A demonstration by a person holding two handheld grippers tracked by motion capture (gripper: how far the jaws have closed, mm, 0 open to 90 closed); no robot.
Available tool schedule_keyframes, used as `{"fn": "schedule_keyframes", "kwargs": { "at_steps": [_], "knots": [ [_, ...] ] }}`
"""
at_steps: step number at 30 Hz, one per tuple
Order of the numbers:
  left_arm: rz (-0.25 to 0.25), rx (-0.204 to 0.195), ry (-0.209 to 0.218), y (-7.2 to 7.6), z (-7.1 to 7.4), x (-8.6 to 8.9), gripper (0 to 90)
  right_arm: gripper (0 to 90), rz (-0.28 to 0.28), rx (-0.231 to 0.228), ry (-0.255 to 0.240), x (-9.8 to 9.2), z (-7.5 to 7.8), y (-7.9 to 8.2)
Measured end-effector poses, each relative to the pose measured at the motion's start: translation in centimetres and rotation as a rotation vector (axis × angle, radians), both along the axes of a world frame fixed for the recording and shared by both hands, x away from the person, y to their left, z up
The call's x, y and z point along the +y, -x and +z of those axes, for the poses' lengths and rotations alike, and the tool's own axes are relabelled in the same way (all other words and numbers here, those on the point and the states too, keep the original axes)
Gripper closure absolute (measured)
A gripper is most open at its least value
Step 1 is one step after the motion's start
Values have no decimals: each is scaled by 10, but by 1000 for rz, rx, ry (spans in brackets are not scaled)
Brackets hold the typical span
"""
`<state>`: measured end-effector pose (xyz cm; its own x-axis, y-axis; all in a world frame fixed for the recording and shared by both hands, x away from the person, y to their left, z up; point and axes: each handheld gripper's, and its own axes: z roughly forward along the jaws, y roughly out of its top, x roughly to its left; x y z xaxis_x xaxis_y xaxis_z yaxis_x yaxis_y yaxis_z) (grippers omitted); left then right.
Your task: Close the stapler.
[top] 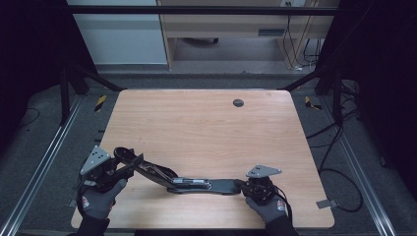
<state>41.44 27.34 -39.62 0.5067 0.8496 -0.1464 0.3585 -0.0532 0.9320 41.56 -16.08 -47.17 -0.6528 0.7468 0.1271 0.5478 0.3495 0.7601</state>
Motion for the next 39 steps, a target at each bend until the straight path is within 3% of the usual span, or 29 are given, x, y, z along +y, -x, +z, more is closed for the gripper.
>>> {"fn": "schedule_keyframes", "kwargs": {
  "at_steps": [24,39],
  "knots": [
    [-31,-24,12,2,12,-22,582,900,27,42,54,10,-15,-6],
    [-64,-62,-26,1,22,-52,589,900,23,41,54,10,-16,-6]
  ]
}}
